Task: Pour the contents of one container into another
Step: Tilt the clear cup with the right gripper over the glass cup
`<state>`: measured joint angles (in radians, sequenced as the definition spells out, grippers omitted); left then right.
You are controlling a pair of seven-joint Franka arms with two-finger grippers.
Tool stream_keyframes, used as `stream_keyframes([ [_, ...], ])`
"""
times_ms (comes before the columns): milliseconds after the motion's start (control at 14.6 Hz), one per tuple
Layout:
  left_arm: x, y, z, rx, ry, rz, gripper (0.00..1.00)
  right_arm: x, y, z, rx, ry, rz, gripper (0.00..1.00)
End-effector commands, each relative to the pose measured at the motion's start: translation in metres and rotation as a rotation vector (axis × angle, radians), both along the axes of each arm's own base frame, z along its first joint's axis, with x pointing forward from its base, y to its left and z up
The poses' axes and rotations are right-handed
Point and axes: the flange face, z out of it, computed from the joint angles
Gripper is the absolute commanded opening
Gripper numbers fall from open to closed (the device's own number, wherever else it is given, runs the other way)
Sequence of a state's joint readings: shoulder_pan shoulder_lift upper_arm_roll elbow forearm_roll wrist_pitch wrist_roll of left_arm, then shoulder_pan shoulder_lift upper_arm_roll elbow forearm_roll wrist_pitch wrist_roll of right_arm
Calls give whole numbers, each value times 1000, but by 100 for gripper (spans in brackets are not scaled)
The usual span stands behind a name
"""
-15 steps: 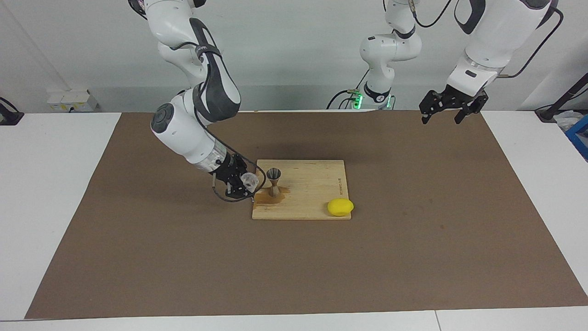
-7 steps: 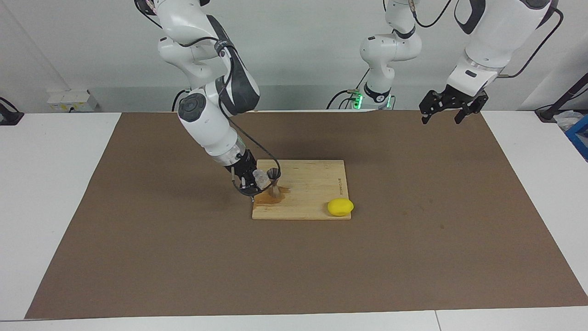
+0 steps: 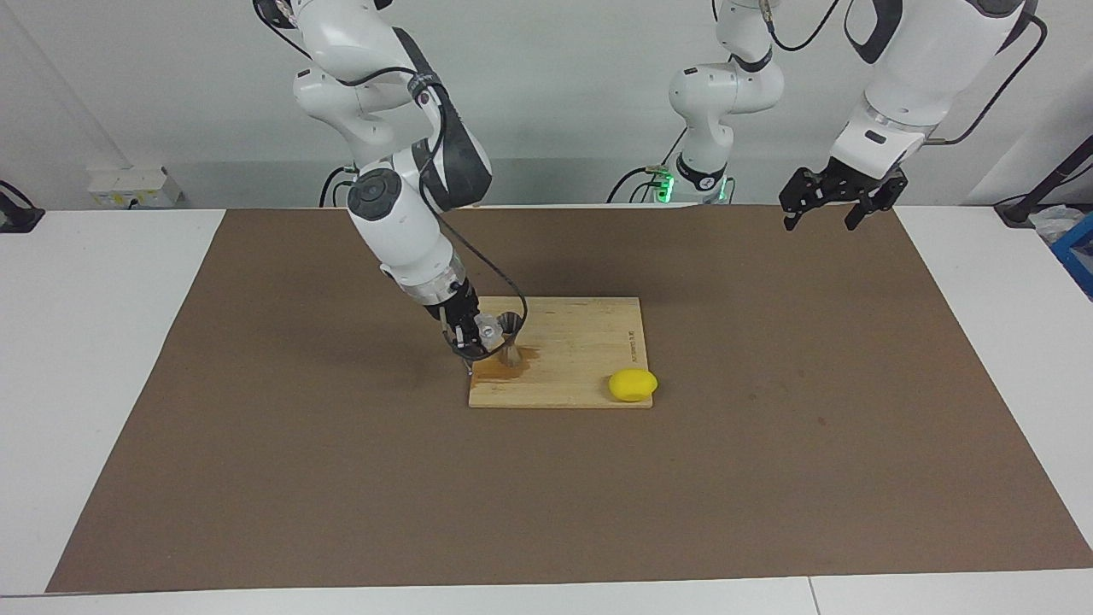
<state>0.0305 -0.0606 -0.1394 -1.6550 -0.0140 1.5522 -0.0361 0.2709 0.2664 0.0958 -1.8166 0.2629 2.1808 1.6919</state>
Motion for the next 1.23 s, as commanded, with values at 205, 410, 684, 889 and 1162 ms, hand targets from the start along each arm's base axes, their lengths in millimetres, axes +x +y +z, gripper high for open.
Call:
stream_keyframes([
  [205,-7,1,2,-8,8,1,100,-7,2,13,-64,-42,5,0],
  [410,-7,1,2,-8,8,1,100,-16,17,13,-111,-56,40,0],
  [684,-7,1,2,-8,8,2,100,-17,17,14,-144,-67,46,0],
  [889,-7,1,2,-8,8,1,100,-22,26,14,-178,-81,84,0],
  [1162,-7,1,2,-8,8,1,100,-27,31,14,-227,-98,108,0],
])
